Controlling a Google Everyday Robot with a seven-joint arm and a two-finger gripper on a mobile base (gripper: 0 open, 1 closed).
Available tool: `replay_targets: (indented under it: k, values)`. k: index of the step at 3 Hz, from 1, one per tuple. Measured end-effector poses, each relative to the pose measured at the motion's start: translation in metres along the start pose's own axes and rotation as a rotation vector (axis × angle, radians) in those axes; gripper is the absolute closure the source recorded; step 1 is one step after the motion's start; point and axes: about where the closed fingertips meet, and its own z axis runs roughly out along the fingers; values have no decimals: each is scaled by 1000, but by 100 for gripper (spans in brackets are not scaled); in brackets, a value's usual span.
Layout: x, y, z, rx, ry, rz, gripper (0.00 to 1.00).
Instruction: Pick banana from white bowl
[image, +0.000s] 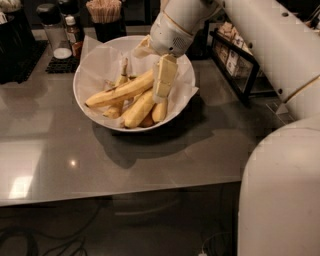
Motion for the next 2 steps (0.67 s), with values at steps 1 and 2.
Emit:
replay_targets:
  k: [1, 2]
  values:
    - [0, 0, 1, 0, -1, 0, 19]
    - [0, 0, 1, 0, -1, 0, 42]
